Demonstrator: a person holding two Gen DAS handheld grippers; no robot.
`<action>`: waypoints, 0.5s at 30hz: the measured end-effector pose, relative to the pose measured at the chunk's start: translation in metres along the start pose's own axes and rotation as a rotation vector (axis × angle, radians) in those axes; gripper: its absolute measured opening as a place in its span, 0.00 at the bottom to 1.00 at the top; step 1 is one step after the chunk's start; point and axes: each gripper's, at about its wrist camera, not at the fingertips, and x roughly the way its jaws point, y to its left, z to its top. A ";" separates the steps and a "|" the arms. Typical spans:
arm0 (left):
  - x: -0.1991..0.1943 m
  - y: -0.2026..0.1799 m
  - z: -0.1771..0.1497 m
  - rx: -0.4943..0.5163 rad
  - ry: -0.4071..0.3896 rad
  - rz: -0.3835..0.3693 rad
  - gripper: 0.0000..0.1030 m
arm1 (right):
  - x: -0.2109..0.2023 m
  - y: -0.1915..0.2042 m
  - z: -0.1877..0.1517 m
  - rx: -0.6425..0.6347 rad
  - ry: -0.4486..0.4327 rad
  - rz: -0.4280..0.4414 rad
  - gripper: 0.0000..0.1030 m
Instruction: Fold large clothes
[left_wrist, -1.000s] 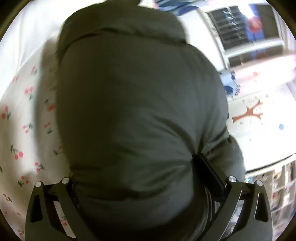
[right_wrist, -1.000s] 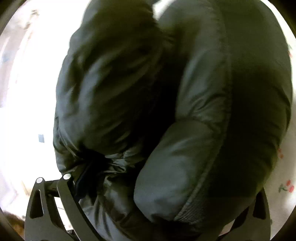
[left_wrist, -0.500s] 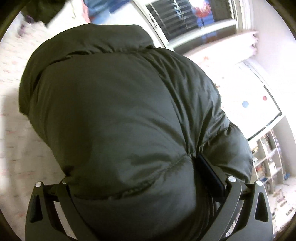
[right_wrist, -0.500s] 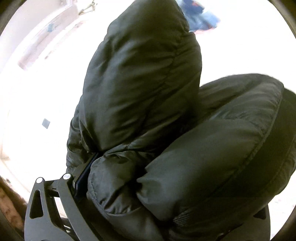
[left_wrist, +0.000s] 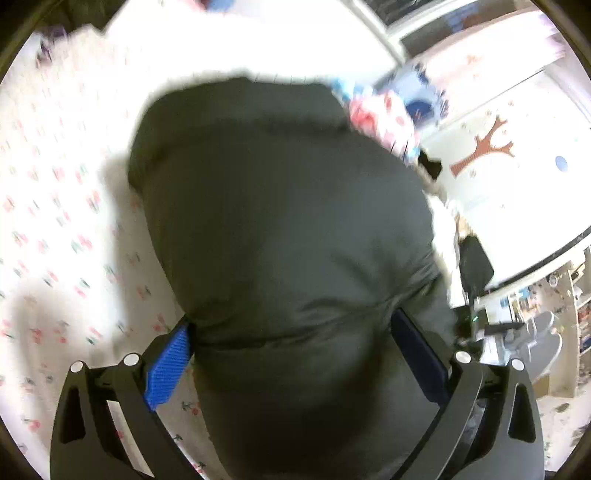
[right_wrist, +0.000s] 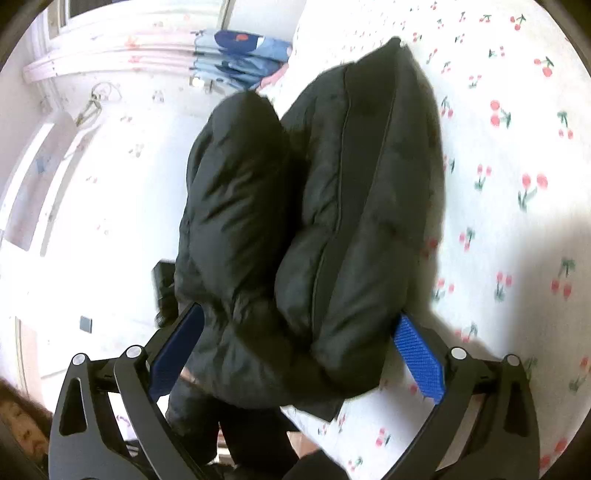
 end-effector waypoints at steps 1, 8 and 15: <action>-0.004 -0.004 0.009 -0.001 -0.025 -0.004 0.95 | -0.004 0.001 0.001 -0.011 -0.032 -0.004 0.93; 0.037 -0.030 0.007 0.121 0.026 0.173 0.95 | 0.013 0.003 0.021 -0.012 -0.028 0.017 0.94; 0.049 -0.046 0.013 0.212 0.065 0.283 0.95 | -0.010 -0.017 0.026 0.039 -0.096 0.073 0.94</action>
